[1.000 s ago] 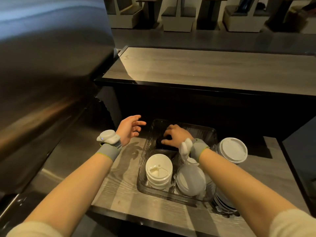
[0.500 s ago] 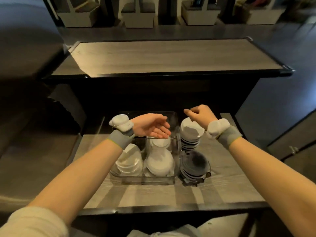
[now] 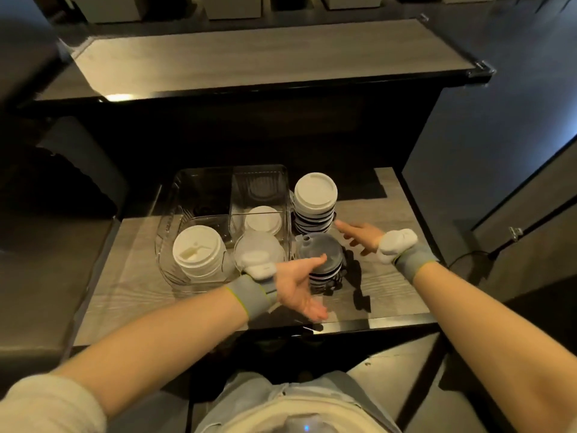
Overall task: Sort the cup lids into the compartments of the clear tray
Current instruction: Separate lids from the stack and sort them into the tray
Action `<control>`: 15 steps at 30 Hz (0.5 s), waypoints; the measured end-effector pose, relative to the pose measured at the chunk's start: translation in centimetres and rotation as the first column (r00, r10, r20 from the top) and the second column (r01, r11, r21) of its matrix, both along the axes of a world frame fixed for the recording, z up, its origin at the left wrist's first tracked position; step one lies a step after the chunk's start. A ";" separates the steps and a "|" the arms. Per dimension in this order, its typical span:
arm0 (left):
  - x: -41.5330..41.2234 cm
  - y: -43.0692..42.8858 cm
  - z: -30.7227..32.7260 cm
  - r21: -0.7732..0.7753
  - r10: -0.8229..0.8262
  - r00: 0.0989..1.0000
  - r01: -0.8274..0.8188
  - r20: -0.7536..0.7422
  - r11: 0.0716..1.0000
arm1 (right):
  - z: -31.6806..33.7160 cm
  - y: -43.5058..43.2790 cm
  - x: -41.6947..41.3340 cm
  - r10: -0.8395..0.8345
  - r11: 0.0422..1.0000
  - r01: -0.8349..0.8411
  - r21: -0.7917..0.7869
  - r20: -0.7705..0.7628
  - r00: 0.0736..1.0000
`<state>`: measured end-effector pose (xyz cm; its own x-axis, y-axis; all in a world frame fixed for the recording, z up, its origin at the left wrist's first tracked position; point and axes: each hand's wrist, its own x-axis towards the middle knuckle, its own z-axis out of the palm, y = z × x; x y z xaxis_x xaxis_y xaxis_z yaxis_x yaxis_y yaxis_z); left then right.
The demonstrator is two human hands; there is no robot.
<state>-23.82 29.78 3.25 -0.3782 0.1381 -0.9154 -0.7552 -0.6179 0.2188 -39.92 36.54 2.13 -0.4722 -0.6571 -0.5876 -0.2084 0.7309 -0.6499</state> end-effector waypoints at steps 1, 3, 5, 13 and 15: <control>0.1 0.4 -0.9 -0.095 0.097 0.995 -0.096 0.000 0.991 | -0.5 0.0 0.4 0.004 1.000 -0.003 -0.022 0.056 0.998; 0.1 0.5 -2.1 -0.314 0.259 0.966 -0.249 -0.011 0.916 | -1.5 -0.1 0.7 0.019 0.999 -0.010 -0.051 0.180 0.984; 0.0 1.2 -2.2 -0.448 0.253 0.963 -0.266 -0.089 0.854 | -2.0 -0.1 1.2 0.001 0.999 0.016 -0.052 0.316 0.949; -1.0 2.2 -2.1 -0.150 0.457 0.869 -0.485 -0.188 0.861 | -3.1 -1.0 0.8 -0.116 0.993 0.095 0.072 0.419 0.901; -1.8 1.9 -2.4 -0.167 0.574 0.797 -0.602 -0.186 0.781 | -3.4 -0.9 0.6 -0.138 0.990 0.115 0.078 0.441 0.887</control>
